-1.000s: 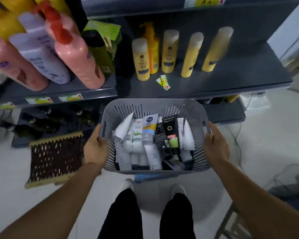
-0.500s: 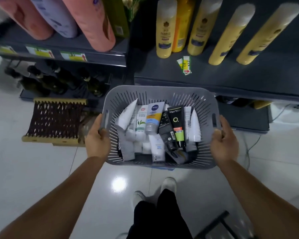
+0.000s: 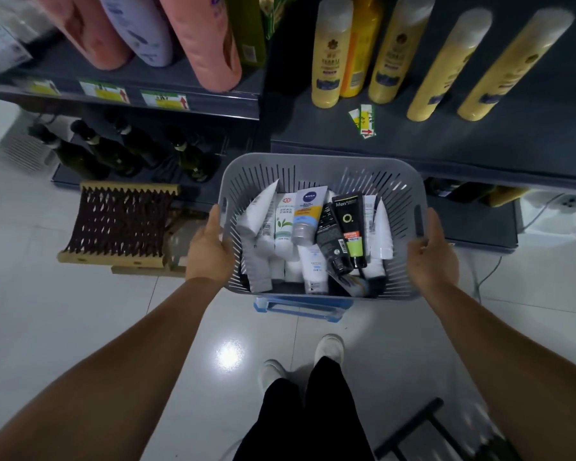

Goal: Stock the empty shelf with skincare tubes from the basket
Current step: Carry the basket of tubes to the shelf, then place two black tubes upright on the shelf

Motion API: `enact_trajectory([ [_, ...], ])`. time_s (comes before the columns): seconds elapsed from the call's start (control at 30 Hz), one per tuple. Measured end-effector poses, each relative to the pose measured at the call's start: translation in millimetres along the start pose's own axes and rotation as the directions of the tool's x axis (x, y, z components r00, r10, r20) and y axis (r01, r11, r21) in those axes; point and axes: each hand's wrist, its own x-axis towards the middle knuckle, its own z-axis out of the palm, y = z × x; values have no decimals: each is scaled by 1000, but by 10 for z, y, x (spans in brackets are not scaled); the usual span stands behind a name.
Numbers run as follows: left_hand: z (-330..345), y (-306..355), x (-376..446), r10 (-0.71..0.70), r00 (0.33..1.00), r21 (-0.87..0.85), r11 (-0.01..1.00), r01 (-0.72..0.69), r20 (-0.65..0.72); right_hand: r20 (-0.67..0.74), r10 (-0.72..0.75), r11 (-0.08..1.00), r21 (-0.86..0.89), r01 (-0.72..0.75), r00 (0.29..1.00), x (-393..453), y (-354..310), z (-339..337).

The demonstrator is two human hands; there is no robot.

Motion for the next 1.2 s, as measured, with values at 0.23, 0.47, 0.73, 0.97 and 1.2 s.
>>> enact_trajectory([
  [0.23,-20,322,-128,299,951,262,914,-308,77,-6,-222,941,-263,213,975,-198,-256,70],
  [0.47,372,799,-146,245,858,131,933,-335,451,252,-225,959,-115,260,941,-35,-449,257],
  [0.73,1198,1353,-195,-85,873,185,983,-6,481,453,-105,980,-104,170,885,406,-312,508],
  [0.97,1472,1490,-163,-260,927,189,958,214,269,481,-117,984,-61,166,869,719,-344,622],
  [1.2,1391,1399,-198,-329,913,-23,939,344,241,523,-90,979,-111,172,847,728,-322,656],
])
